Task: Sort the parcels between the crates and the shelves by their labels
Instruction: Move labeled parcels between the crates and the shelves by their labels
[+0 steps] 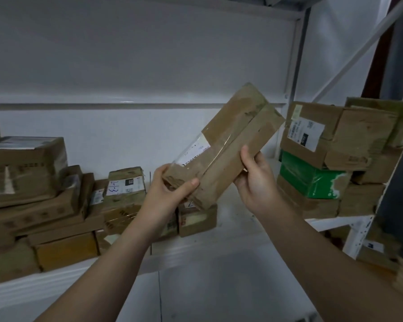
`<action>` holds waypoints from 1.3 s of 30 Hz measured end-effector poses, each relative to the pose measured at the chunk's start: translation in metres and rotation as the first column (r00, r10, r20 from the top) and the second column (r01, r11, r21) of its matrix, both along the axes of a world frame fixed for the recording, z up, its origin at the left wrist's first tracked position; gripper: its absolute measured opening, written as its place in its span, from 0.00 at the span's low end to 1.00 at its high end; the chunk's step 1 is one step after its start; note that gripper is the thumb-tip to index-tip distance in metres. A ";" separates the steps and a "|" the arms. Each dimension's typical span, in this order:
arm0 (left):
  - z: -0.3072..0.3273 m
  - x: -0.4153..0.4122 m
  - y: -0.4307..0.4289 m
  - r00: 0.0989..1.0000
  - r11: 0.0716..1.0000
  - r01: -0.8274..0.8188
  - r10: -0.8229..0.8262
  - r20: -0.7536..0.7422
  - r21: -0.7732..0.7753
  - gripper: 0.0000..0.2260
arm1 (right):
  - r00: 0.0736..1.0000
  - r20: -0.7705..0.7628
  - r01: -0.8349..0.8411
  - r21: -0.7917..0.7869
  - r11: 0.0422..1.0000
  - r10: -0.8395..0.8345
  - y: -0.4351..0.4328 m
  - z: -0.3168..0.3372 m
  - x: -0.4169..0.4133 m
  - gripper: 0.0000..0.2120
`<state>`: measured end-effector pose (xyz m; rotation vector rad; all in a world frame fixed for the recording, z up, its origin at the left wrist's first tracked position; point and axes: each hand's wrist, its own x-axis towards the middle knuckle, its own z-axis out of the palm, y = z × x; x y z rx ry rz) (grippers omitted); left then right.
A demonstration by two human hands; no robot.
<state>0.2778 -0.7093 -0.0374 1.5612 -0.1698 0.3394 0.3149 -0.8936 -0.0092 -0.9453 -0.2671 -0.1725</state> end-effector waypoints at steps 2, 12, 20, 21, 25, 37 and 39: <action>-0.003 -0.003 0.004 0.979 0.987 -0.137 0.121 0.167 0.085 0.32 | 0.997 -0.062 0.048 -0.044 0.998 -0.051 0.005 -0.002 -0.003 0.21; -0.010 -0.009 0.036 0.769 0.655 -0.520 0.080 0.635 0.548 0.37 | 0.987 -0.147 0.063 0.029 0.998 -0.058 0.019 0.002 -0.031 0.52; -0.010 -0.015 0.041 0.626 0.550 -0.659 0.024 0.779 0.513 0.34 | 0.993 -0.095 0.072 -0.031 0.997 -0.074 0.027 -0.009 -0.028 0.44; -0.009 -0.016 0.041 0.601 0.523 -0.687 0.018 0.799 0.505 0.33 | 0.994 -0.093 0.060 -0.024 0.998 -0.062 0.028 -0.010 -0.028 0.43; -0.014 -0.025 0.036 0.454 0.361 -0.822 -0.051 0.889 0.441 0.29 | 0.996 -0.082 -0.036 -0.101 0.994 0.028 0.042 -0.010 -0.026 0.30; -0.017 -0.064 0.105 0.653 0.089 -0.750 -0.055 0.755 0.655 0.31 | 0.980 -0.073 -0.201 -0.287 0.937 0.188 0.126 -0.013 -0.013 0.12; -0.012 -0.067 0.113 0.668 0.035 -0.744 0.005 0.744 0.667 0.31 | 0.992 -0.015 -0.124 -0.376 0.918 0.128 0.143 -0.013 -0.010 0.12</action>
